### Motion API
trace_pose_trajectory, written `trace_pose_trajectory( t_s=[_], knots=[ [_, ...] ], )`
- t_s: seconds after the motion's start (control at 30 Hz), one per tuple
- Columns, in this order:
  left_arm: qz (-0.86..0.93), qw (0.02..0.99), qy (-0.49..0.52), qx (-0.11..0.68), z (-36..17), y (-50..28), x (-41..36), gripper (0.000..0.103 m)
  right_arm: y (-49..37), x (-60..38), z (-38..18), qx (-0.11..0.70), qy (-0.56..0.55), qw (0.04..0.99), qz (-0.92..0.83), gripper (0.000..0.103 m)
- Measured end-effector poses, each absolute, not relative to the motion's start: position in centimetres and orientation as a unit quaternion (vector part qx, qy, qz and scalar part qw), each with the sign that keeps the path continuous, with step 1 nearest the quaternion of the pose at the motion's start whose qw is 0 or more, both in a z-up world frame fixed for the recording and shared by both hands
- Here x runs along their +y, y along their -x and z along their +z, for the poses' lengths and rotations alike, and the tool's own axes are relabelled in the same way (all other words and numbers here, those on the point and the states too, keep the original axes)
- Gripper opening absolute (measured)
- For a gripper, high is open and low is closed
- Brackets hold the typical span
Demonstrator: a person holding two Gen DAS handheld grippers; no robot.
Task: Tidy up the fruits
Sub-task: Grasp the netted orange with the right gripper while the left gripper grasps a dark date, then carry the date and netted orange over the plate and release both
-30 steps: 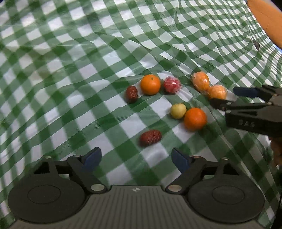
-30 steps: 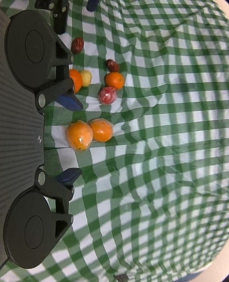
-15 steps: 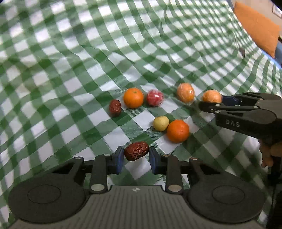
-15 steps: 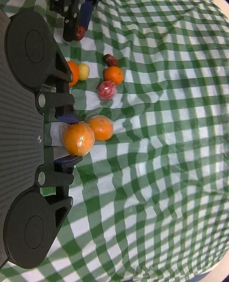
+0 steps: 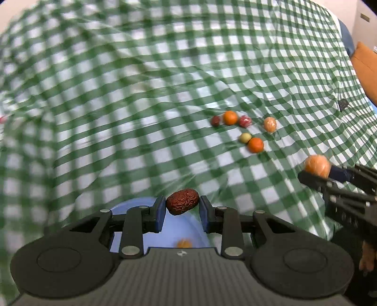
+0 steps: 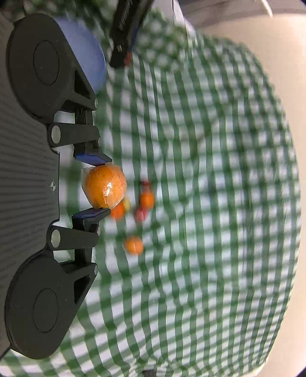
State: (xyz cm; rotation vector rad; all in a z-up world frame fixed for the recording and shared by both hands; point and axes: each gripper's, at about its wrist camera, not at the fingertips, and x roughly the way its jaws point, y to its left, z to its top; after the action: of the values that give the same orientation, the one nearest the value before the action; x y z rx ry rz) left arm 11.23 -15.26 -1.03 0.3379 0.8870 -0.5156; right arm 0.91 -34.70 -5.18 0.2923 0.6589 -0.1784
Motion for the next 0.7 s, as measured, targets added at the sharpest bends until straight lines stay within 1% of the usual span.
trace_pose_trajectory(
  t_s=[0.17, 0.33, 0.53, 0.7],
  knots=[
    [-0.209, 0.867, -0.135, 0.432, 1.2, -6.4, -9.6, 0.034, 2.2, -29.0, -1.7, 0.314, -0.142, 0.938, -0.016, 0.04],
    [-0.181, 0.872, -0.107, 0.442, 1.9, -1.8, -4.4, 0.034, 4.7, -24.2, 0.8, 0.317, -0.123, 0.939, 0.047, 0.04],
    [-0.158, 0.88, -0.072, 0.443, 1.8, 1.8, 0.2, 0.034, 6.6, -20.0, 1.8, 0.332, -0.094, 0.935, 0.087, 0.04],
    [-0.159, 0.886, -0.056, 0.432, 2.1, 3.4, 1.8, 0.034, 7.8, -17.6, 2.5, 0.329, -0.069, 0.937, 0.099, 0.04]
  ],
)
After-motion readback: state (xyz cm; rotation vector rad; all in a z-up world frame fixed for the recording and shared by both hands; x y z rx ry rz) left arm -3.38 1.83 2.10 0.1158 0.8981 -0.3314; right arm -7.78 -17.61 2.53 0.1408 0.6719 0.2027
